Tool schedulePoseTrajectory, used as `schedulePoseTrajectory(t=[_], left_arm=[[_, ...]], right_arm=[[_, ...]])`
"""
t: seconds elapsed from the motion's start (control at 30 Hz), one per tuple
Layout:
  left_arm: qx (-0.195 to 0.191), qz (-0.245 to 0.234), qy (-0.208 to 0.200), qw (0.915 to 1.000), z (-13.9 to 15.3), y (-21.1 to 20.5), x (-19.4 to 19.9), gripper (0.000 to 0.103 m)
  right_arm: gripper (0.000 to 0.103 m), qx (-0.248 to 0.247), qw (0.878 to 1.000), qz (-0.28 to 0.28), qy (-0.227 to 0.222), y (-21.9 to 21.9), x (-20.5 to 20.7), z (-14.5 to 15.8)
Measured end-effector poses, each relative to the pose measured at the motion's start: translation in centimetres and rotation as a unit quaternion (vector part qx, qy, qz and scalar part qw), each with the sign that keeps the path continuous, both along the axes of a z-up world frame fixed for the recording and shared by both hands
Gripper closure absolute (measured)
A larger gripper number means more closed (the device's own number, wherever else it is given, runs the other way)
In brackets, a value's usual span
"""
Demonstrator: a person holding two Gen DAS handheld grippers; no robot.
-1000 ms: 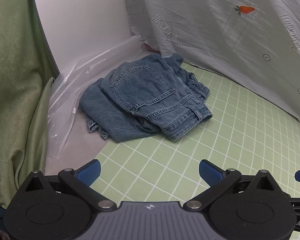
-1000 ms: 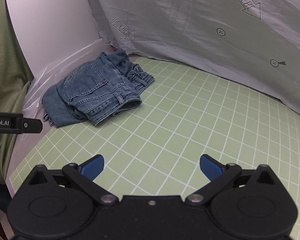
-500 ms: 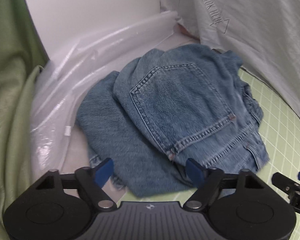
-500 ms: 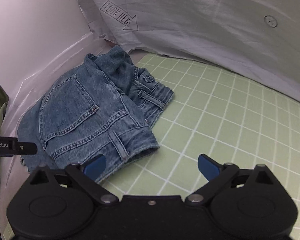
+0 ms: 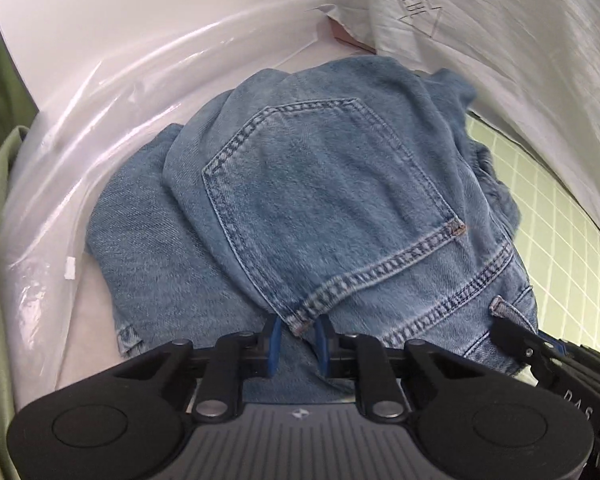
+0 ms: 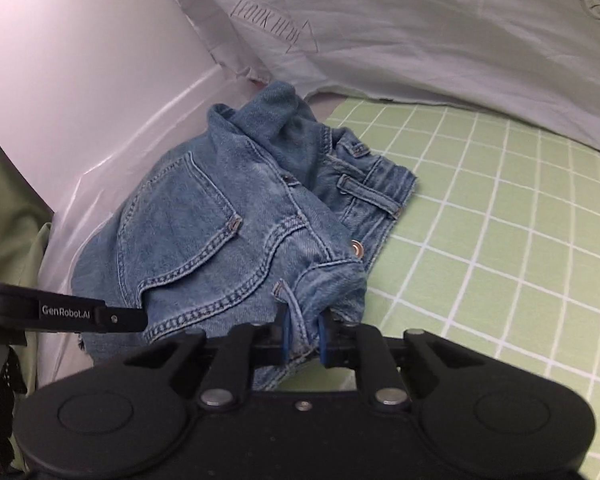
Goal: Fold clothes
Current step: 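Grasp the jeans waistband with the right gripper while the left gripper grasps the leg, then lift the jeans with both grippers and shake them out above the mat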
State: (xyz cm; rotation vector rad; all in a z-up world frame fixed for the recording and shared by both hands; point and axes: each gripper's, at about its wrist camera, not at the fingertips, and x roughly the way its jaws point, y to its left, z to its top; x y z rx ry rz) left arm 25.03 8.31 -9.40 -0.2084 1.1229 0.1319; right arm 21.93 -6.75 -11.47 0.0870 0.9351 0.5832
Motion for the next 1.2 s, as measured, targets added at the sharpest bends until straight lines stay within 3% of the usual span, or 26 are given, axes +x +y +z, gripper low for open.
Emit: schedulePoseTrajectory(t=[0.1, 0.23, 0.37, 0.57, 0.73, 0.87, 0.97, 1.03, 1.1, 1.2], left_arm=[[-0.003, -0.005, -0.015, 0.9999, 2.0, -0.9, -2.4, 0.083], [0.005, -0.014, -0.022, 0.9997, 4.3, -2.5, -6.4, 0.079], [0.009, -0.023, -0.013, 0.9996, 5.8, -3.8, -10.1, 0.073], [-0.001, -0.039, -0.005, 0.9992, 6.3, -8.3, -15.2, 0.064], [-0.007, -0.057, -0.005, 0.9983, 6.4, -13.0, -17.7, 0.059], [-0.012, -0.066, -0.007, 0.9977, 6.1, -16.4, -18.7, 0.048], [-0.015, -0.065, -0.008, 0.9977, 5.6, -18.3, -18.9, 0.041], [-0.018, -0.059, -0.008, 0.9981, 5.4, -19.2, -18.6, 0.035], [-0.015, -0.056, -0.01, 0.9982, 5.3, -19.8, -17.6, 0.026], [-0.01, -0.06, -0.013, 0.998, 5.3, -20.8, -15.5, 0.024]], right_arm=[[0.09, 0.0, 1.0, -0.022, -0.019, -2.2, -2.0, 1.2], [0.09, -0.039, 0.996, -0.056, -0.058, -6.9, -5.8, 2.8], [0.09, -0.09, 0.986, -0.118, -0.075, -15.1, -9.7, 3.5], [0.09, -0.193, 0.947, -0.248, -0.072, -31.2, -14.8, 3.9], [0.09, -0.261, 0.901, -0.339, -0.071, -42.5, -17.2, 4.8], [0.086, -0.252, 0.876, -0.408, -0.046, -47.8, -18.6, 5.1], [0.058, -0.202, 0.87, -0.448, -0.04, -48.9, -19.8, 5.9], [0.03, -0.159, 0.866, -0.473, -0.041, -48.8, -20.5, 6.3], [0.016, -0.114, 0.859, -0.498, -0.037, -48.3, -20.6, 6.6], [0.015, -0.053, 0.856, -0.514, -0.022, -48.0, -18.6, 6.2]])
